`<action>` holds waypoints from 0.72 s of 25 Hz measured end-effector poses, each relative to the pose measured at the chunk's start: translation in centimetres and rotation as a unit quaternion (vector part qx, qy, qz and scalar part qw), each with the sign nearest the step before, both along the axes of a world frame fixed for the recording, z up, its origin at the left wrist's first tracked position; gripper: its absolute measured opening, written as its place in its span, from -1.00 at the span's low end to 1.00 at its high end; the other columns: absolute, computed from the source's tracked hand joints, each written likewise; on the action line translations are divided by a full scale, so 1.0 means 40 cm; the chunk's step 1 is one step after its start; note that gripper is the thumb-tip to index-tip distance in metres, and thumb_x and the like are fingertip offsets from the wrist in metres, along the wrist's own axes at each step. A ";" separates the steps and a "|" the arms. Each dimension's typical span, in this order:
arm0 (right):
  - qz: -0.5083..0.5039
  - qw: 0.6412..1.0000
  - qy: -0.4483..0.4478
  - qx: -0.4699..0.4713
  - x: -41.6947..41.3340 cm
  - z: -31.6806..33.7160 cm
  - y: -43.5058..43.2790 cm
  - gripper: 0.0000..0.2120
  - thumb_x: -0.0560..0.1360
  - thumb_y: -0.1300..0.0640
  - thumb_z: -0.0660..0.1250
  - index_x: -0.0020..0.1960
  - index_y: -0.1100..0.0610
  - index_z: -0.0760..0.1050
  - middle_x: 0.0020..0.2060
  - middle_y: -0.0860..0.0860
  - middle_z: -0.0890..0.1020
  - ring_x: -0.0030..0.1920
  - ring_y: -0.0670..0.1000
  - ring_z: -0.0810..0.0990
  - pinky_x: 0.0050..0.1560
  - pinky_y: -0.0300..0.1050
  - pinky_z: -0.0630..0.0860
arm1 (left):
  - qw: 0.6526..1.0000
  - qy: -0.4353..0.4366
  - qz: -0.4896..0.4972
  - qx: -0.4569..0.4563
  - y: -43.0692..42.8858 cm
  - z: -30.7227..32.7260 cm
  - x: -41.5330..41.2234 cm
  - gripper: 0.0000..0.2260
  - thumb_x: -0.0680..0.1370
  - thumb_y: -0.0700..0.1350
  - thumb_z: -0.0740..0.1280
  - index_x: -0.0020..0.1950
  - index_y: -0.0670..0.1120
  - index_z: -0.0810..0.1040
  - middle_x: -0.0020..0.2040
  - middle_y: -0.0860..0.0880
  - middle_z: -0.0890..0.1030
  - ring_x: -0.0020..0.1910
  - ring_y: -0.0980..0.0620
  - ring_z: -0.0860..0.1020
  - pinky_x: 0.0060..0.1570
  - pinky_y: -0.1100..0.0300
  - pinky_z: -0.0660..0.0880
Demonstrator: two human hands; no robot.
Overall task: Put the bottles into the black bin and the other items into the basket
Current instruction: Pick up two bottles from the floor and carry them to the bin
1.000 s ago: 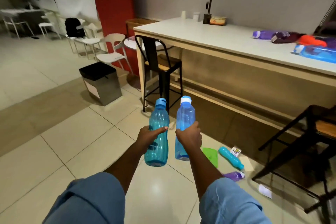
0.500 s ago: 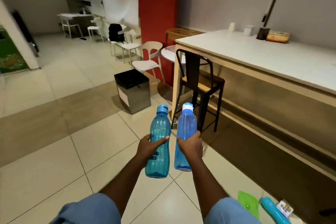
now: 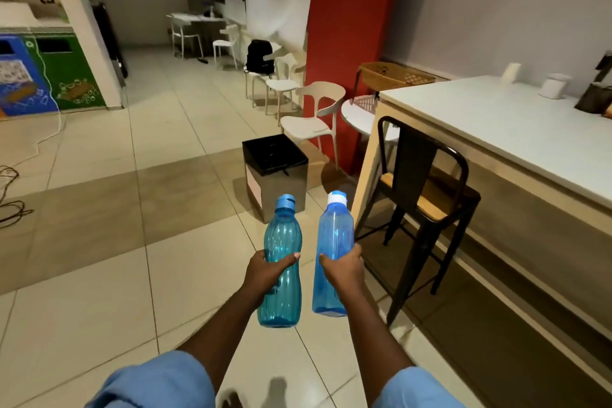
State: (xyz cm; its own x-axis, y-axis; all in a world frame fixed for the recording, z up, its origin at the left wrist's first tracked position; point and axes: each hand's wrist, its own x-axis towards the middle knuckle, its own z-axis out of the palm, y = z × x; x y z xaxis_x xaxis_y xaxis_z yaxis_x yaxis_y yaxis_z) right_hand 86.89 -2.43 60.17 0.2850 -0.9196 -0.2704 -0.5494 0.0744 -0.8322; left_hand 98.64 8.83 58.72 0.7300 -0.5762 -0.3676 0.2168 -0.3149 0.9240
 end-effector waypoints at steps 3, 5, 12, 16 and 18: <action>0.006 1.000 0.008 0.005 0.144 -0.022 -0.103 -0.27 0.39 -0.01 0.47 0.43 0.11 0.18 0.21 0.11 0.47 0.21 0.16 0.52 0.18 0.18 0.54 | 1.000 0.022 -0.002 -0.005 -0.101 -0.025 0.155 -0.54 0.32 0.15 0.55 0.05 -0.07 0.52 -0.09 -0.09 0.65 -0.17 -0.10 0.66 -0.24 0.08 0.60; -0.010 1.000 0.019 0.019 0.260 -0.020 -0.172 -0.30 0.40 0.00 0.48 0.40 0.12 0.21 0.20 0.11 0.49 0.19 0.16 0.53 0.18 0.17 0.54 | 0.999 0.035 -0.003 0.017 -0.169 -0.027 0.281 -0.54 0.32 0.16 0.55 0.04 -0.08 0.53 -0.10 -0.11 0.64 -0.18 -0.14 0.66 -0.27 0.08 0.59; -0.010 0.998 0.025 0.061 0.613 -0.036 -0.361 -0.37 0.40 0.01 0.49 0.33 0.08 0.23 0.14 0.09 0.50 0.15 0.14 0.55 0.14 0.16 0.57 | 0.999 0.030 -0.009 0.025 -0.355 -0.028 0.657 -0.54 0.31 0.18 0.54 0.03 -0.07 0.53 -0.09 -0.13 0.65 -0.22 -0.15 0.64 -0.20 0.03 0.60; 0.003 0.997 0.045 0.069 0.779 -0.078 -0.503 -0.39 0.39 0.00 0.50 0.28 0.07 0.25 0.10 0.07 0.52 0.11 0.11 0.57 0.12 0.14 0.58 | 0.998 0.039 0.005 0.039 -0.481 -0.068 0.816 -0.59 0.35 0.15 0.53 0.00 -0.08 0.54 -0.18 -0.11 0.61 -0.33 -0.09 0.59 -0.34 0.12 0.54; 0.015 0.995 0.056 0.078 0.858 -0.111 -0.587 -0.38 0.39 -0.01 0.50 0.30 0.09 0.25 0.11 0.07 0.52 0.12 0.12 0.56 0.13 0.14 0.58 | 0.998 0.033 0.005 0.052 -0.551 -0.093 0.892 -0.60 0.34 0.14 0.54 -0.04 -0.10 0.55 -0.25 -0.09 0.59 -0.39 -0.05 0.56 -0.43 0.20 0.49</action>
State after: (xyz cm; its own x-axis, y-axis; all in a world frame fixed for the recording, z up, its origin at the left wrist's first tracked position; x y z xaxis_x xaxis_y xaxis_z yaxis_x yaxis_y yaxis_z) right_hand 121.21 -25.92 55.73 0.2714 -0.8554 -0.4411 -0.6424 0.1803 -0.7449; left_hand 134.31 -13.22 54.98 0.7073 -0.5253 -0.4730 0.2800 -0.4062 0.8698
